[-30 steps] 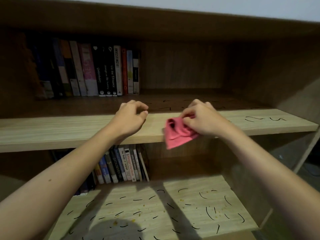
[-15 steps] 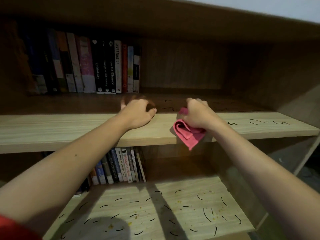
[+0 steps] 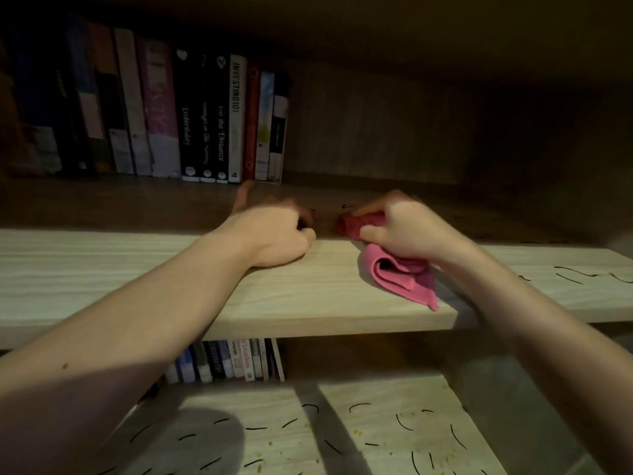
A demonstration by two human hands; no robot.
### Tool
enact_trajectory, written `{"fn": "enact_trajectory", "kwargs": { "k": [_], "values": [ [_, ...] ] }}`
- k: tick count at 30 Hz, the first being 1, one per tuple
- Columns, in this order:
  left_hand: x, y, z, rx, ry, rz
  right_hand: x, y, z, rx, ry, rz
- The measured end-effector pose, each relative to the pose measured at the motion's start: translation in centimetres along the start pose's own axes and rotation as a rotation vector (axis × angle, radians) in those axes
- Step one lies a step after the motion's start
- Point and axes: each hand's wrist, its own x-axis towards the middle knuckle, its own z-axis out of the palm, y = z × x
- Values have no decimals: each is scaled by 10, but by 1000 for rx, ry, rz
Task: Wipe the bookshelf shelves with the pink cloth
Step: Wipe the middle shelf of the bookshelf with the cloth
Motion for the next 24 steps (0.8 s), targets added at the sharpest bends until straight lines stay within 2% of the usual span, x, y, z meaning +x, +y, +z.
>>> {"fn": "enact_trajectory", "kwargs": {
  "k": [3, 8, 12, 16, 21, 24],
  "values": [
    [1, -1, 0, -14, -7, -6, 17, 4, -2, -39, -52, 32],
    [1, -1, -1, 1, -26, -38, 14, 0, 0, -36, -84, -103],
    [0, 1, -2, -15, -49, -56, 26, 4, -4, -83, -103, 0],
    [1, -3, -3, 10, 6, -117, 23, -11, 2, -36, -121, -159],
    [0, -5, -6, 77, 33, -172, 31, -4, -4, -35, -139, -24],
    [1, -5, -5, 75, 24, -181, 24, -14, 0, -21, -126, -159]
  ]
}}
